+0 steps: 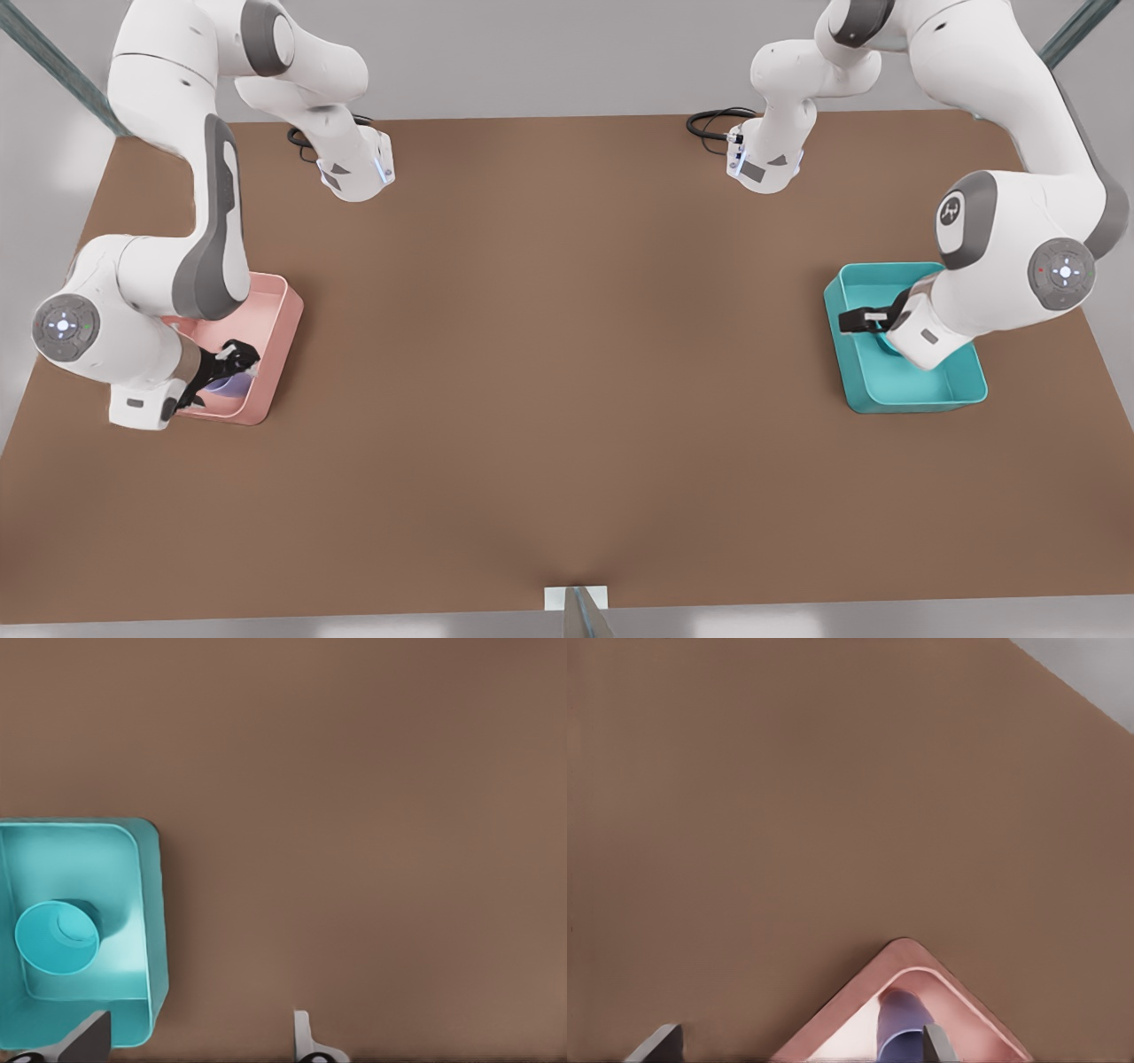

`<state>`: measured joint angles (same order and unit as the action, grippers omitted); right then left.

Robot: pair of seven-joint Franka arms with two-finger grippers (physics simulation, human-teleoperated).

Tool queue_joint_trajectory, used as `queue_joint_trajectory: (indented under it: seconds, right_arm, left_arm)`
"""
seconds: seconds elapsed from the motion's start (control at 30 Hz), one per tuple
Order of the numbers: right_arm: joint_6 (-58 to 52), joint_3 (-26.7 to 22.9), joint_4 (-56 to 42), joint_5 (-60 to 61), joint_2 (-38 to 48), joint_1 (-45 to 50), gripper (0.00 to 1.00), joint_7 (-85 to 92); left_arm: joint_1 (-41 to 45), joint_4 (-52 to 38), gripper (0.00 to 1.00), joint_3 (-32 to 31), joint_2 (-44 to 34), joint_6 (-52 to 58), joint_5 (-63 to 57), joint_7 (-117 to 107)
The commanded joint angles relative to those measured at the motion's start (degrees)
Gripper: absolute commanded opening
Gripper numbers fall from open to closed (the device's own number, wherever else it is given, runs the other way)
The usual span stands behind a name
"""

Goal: Put the bowls and cups in different boxes

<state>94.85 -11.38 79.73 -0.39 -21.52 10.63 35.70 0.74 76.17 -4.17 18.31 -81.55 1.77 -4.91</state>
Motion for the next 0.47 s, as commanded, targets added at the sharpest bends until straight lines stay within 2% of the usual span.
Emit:
queue_joint_trajectory:
  seconds: [0.0,0.03,0.1,0.17,0.23,0.43]
  right_arm:
    - [-20.05,0.13,-4.31,-4.70,-0.27,2.11,1.00,-35.26]
    - [-22.96,0.13,-7.04,-6.20,-0.19,2.64,1.00,-35.34]
    - [-24.01,5.66,-5.73,-7.61,5.87,-2.01,1.00,-34.38]
    - [-24.10,8.04,-3.88,-6.38,8.60,-4.83,1.00,-34.99]
    - [-22.17,8.57,0.17,-5.67,10.80,-6.68,1.00,-34.73]
    - [-22.08,8.57,0.17,-5.94,11.15,-6.50,1.00,-34.64]
  left_arm:
    - [0.23,-0.15,1.00,-0.22,-0.11,3.59,-0.19,0.25]
    - [0.05,-0.15,1.00,-1.36,-0.02,3.59,-0.28,0.17]
    - [-0.12,-0.15,1.00,-1.45,-0.11,3.68,-0.19,0.25]
    - [-0.03,-0.15,1.00,-1.45,-0.11,3.86,-0.01,0.17]
    - [-0.12,-0.23,1.00,-1.45,-0.11,3.77,-0.01,0.17]
    - [-0.21,-0.15,1.00,-1.45,-0.73,5.26,-0.10,0.16]
